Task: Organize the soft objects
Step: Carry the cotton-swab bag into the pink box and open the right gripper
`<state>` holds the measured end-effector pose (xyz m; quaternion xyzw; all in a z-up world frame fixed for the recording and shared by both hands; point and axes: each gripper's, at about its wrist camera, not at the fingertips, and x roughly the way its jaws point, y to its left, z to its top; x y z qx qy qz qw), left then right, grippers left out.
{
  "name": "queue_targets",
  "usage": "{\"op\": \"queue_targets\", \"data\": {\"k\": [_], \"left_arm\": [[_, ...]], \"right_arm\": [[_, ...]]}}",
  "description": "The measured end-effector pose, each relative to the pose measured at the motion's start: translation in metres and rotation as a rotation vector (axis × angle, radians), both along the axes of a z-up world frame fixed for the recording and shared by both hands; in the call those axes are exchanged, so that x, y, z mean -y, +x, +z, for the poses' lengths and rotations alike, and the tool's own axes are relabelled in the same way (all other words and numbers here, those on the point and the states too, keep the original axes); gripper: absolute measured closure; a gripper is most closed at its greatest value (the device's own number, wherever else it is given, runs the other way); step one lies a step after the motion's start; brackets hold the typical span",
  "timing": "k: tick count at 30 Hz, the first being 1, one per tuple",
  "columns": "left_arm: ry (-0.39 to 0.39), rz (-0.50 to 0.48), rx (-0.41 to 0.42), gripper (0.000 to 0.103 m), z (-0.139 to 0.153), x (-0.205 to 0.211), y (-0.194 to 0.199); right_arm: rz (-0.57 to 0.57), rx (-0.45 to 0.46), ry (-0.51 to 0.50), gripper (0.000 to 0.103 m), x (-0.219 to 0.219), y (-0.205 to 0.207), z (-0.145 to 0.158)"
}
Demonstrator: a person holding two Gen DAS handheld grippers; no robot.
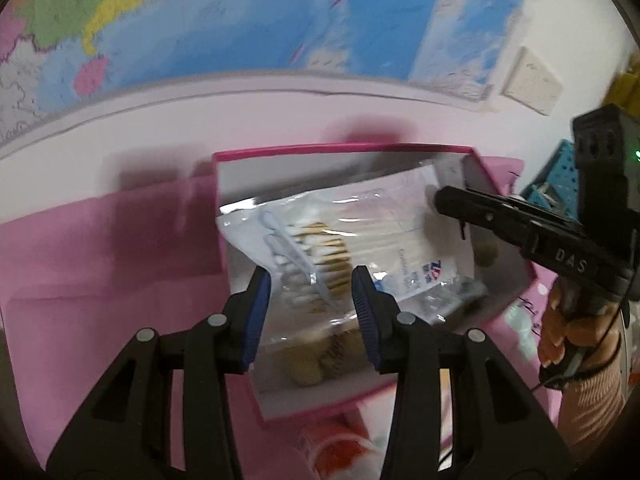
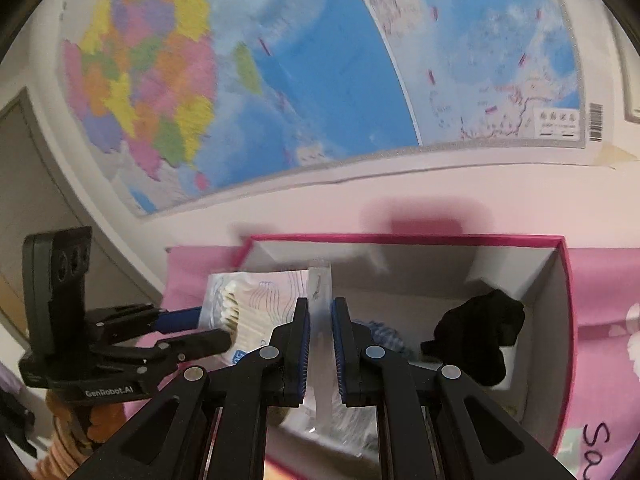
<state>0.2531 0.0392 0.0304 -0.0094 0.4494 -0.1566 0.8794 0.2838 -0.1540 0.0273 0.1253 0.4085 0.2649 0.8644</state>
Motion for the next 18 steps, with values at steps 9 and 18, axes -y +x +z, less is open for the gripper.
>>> {"op": "queue_targets", "data": {"k": [9, 18], "left_arm": [[-0.011, 0.052, 0.069, 0.061, 0.012, -0.018, -0.019], [-0.079, -0.019, 0.230, 0.060, 0.056, -0.023, -0.094]], "right_arm": [[-0.025, 0.023, -0.032, 0.071, 0.015, -0.020, -0.001], [0.049, 0.080, 0.007, 0.067, 0.037, -0.086, 0.025]]}}
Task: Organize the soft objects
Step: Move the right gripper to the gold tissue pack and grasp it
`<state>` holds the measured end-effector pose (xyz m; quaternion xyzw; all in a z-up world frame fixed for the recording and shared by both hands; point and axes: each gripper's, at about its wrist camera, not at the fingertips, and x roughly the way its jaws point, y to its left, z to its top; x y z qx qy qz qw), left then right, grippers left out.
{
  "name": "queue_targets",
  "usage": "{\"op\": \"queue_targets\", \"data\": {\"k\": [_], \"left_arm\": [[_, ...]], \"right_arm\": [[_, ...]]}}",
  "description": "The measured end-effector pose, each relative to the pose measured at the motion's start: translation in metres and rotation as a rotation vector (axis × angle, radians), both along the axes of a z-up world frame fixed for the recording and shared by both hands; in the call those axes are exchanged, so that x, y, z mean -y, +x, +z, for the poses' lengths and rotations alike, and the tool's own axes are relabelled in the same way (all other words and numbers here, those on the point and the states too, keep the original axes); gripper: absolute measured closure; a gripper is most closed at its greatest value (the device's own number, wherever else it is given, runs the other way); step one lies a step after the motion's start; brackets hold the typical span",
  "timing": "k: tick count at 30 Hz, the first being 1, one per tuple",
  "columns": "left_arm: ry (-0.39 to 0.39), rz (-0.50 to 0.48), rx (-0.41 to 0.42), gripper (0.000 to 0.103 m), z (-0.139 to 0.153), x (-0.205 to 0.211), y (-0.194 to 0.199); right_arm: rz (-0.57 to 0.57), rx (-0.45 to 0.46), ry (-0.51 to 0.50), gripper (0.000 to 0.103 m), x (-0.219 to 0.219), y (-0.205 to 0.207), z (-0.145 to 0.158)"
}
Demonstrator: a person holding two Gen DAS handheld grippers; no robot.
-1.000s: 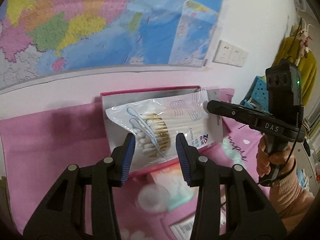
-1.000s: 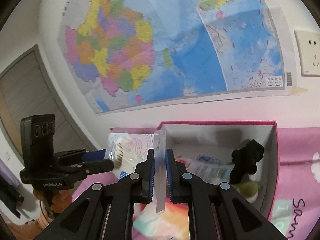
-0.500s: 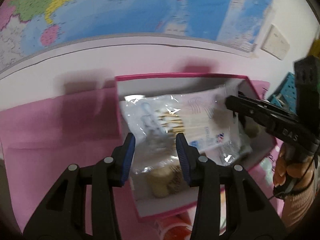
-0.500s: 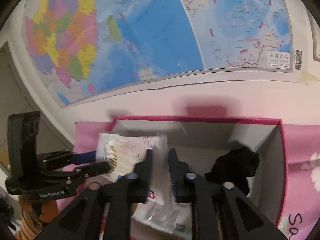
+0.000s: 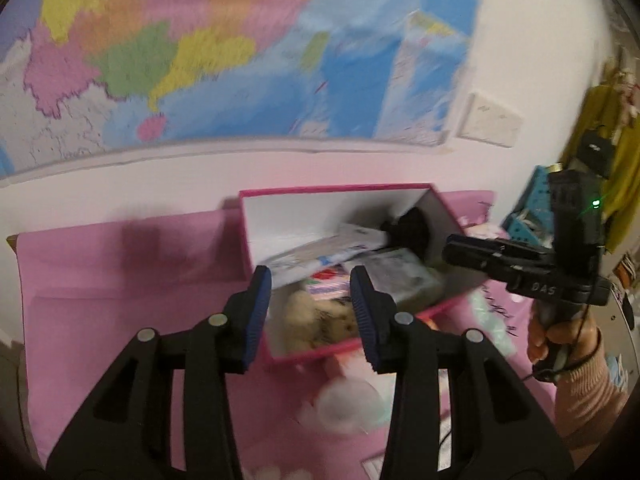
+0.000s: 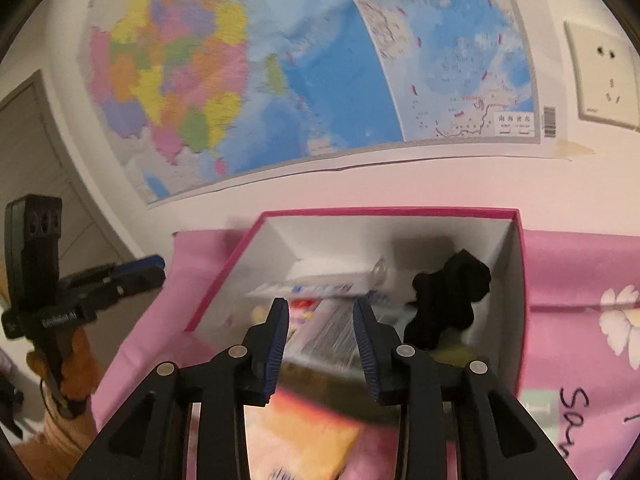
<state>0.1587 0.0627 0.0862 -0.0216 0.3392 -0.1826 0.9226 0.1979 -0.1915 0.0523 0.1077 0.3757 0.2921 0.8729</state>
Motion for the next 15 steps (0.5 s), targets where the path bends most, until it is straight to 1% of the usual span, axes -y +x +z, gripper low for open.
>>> {"op": "queue_targets", "data": {"k": [3, 4, 7, 9, 13, 15], "left_arm": [[-0.006, -0.049, 0.032, 0.056, 0.006, 0.009, -0.027], [-0.007, -0.081, 0.037, 0.053, 0.006, 0.014, -0.038], [-0.013, -0.138, 0.035, 0.053, 0.002, 0.029, -0.058], [-0.025, -0.188, 0.024, 0.053, -0.004, 0.037, -0.071], [-0.042, -0.288, -0.038, 0.053, -0.025, 0.061, -0.090], [-0.027, -0.325, -0.072, 0.053, -0.039, 0.077, -0.097]], "right_arm": [[0.021, 0.016, 0.006, 0.061, 0.008, -0.025, 0.006], [0.025, 0.022, 0.008, 0.060, 0.012, -0.036, 0.008], [0.033, 0.011, 0.014, 0.058, 0.021, -0.057, 0.007], [0.033, -0.004, 0.010, 0.057, 0.028, -0.070, 0.003], [0.000, -0.043, -0.013, 0.055, 0.045, -0.094, -0.012], [-0.024, -0.076, -0.023, 0.054, 0.054, -0.104, -0.024]]}}
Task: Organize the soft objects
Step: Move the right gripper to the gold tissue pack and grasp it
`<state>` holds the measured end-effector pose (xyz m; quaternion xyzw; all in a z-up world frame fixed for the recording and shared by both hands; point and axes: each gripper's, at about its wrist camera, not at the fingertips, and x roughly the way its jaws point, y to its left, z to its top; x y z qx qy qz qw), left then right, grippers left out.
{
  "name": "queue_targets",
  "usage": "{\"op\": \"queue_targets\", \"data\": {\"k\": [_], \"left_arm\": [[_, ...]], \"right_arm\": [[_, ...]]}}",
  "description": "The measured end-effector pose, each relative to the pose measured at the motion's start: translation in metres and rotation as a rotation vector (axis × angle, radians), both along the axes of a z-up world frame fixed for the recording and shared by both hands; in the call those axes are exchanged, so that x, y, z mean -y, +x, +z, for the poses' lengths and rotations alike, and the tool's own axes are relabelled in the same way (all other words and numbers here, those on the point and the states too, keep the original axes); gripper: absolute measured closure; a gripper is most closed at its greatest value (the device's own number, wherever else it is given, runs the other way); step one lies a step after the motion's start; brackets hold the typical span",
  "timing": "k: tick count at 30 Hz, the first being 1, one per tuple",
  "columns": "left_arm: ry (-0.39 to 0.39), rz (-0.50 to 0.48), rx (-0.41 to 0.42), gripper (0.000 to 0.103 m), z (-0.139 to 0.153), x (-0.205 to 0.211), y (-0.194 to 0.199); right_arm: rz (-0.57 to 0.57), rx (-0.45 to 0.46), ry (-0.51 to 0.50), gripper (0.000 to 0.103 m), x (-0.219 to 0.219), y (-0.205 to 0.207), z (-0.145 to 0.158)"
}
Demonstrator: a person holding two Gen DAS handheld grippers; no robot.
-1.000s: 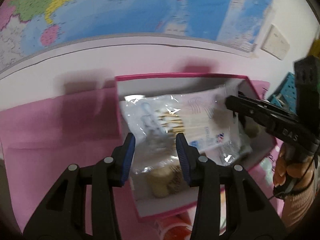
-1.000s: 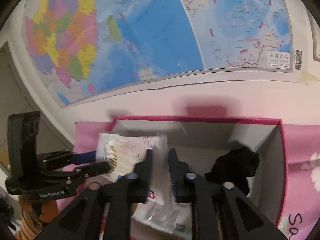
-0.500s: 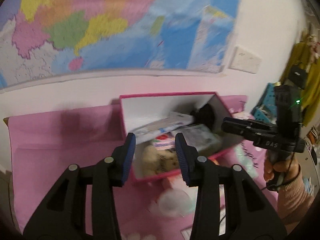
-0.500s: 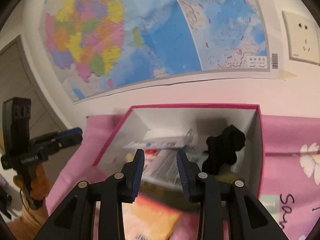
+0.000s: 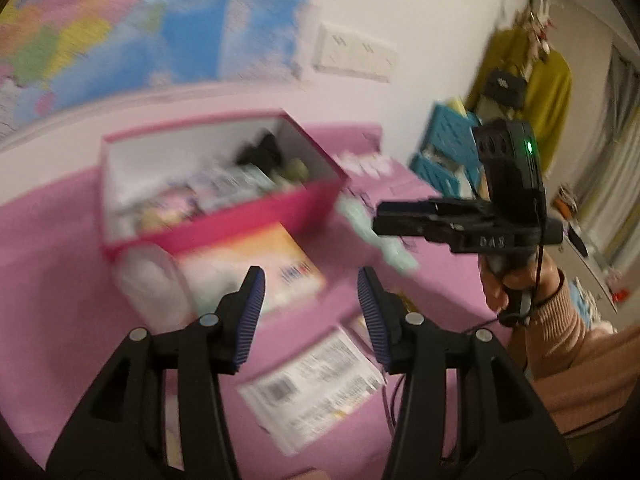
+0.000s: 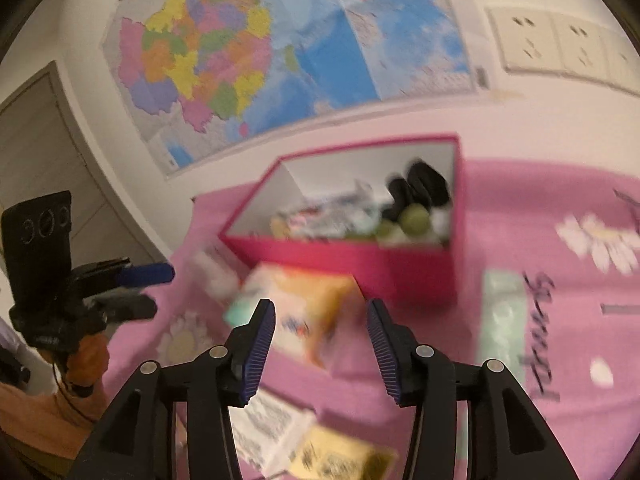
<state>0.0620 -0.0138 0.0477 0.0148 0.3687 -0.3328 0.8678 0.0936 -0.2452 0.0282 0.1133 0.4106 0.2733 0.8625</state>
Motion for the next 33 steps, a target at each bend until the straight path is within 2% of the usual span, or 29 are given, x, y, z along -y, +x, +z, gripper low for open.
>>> {"op": "queue_targets", "data": {"k": [7, 13, 25, 29, 33], "left_arm": [[0.020, -0.110, -0.151, 0.053, -0.050, 0.047, -0.013], [0.033, -0.153, -0.236, 0.053, -0.077, 0.069, -0.018], [0.079, -0.170, -0.312, 0.059, -0.100, 0.088, -0.016], [0.067, -0.179, -0.332, 0.063, -0.103, 0.091, -0.015], [0.066, -0.178, -0.330, 0.063, -0.102, 0.093, -0.015]], "right_arm": [[-0.064, -0.104, 0.001, 0.054, 0.023, -0.025, -0.037], [-0.091, -0.165, 0.021, 0.054, 0.036, -0.040, -0.057], [-0.041, -0.214, 0.065, 0.054, 0.031, -0.055, -0.074], [-0.023, -0.223, 0.066, 0.061, 0.027, -0.058, -0.078], [-0.035, -0.216, 0.059, 0.063, 0.026, -0.060, -0.076]]}}
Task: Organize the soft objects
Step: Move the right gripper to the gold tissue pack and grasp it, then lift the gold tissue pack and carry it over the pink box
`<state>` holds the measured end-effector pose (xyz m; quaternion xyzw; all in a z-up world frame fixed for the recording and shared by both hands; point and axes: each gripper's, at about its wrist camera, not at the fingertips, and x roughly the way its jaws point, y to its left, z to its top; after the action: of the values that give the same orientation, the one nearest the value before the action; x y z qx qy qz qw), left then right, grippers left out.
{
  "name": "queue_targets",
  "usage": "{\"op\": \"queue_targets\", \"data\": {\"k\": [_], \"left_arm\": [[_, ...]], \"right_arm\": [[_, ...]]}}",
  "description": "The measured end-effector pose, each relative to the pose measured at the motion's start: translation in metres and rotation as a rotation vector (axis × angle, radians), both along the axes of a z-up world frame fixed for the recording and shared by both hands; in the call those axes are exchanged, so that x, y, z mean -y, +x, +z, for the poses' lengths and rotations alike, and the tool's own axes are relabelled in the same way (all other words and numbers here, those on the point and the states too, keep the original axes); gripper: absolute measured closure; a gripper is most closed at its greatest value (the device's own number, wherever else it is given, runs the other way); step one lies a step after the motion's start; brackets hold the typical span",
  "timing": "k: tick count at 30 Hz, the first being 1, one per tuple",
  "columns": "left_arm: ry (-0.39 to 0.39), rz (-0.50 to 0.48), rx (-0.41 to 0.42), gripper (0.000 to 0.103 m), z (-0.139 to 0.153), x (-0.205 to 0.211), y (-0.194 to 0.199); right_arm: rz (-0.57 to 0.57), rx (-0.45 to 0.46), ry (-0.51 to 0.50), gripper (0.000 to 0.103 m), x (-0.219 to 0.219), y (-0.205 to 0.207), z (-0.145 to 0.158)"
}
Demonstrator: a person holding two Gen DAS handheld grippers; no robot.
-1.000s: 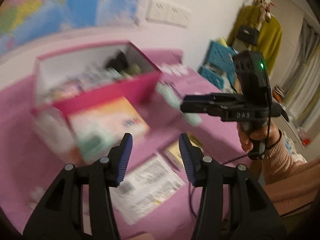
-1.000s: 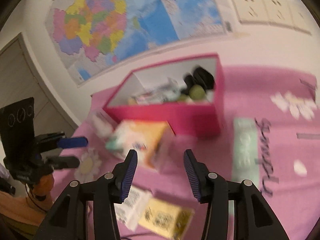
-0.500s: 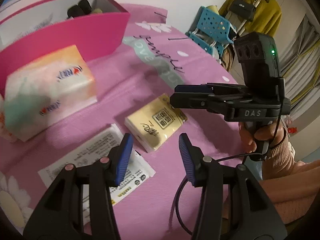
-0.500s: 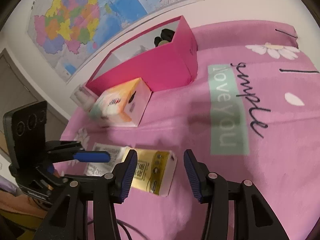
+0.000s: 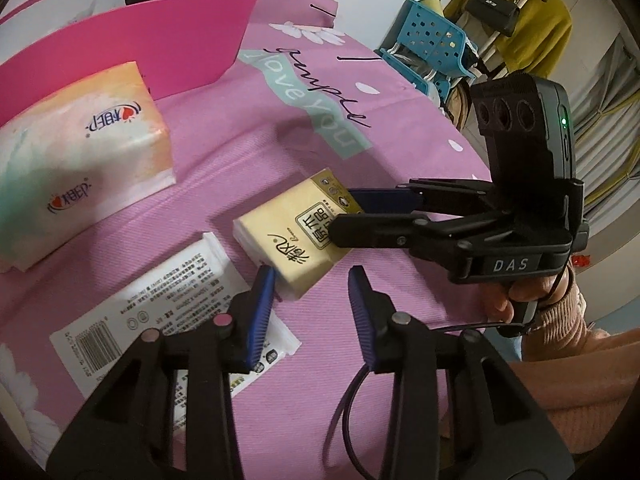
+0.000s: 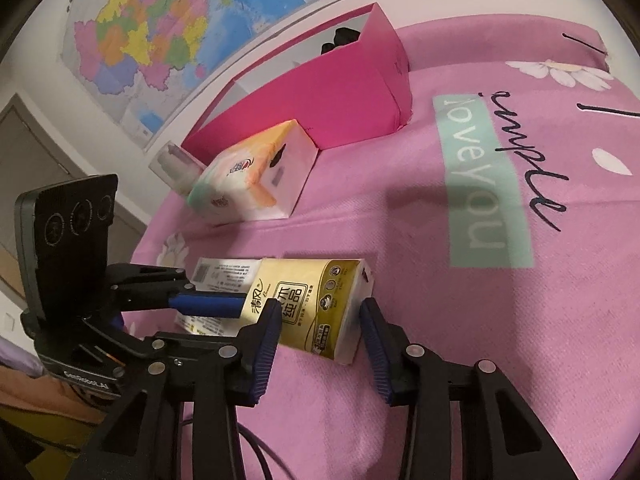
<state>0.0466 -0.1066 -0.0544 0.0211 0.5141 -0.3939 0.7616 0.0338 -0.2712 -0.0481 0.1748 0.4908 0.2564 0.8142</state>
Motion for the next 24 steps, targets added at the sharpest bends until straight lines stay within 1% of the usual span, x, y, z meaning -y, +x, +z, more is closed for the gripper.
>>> {"op": "queue_targets", "data": {"k": [6, 14, 24], "left_arm": [[-0.024, 0.013, 0.032, 0.063, 0.012, -0.004, -0.003], [-0.049, 0.048, 0.091, 0.063, 0.031, -0.018, 0.002], [-0.056, 0.093, 0.165, 0.063, 0.055, -0.029, 0.012]], "right_arm": [[0.004, 0.028, -0.005, 0.063, -0.003, 0.002, 0.011], [0.015, 0.099, -0.006, 0.063, -0.009, 0.010, 0.037], [0.034, 0.181, -0.005, 0.063, -0.019, 0.029, 0.064]]}}
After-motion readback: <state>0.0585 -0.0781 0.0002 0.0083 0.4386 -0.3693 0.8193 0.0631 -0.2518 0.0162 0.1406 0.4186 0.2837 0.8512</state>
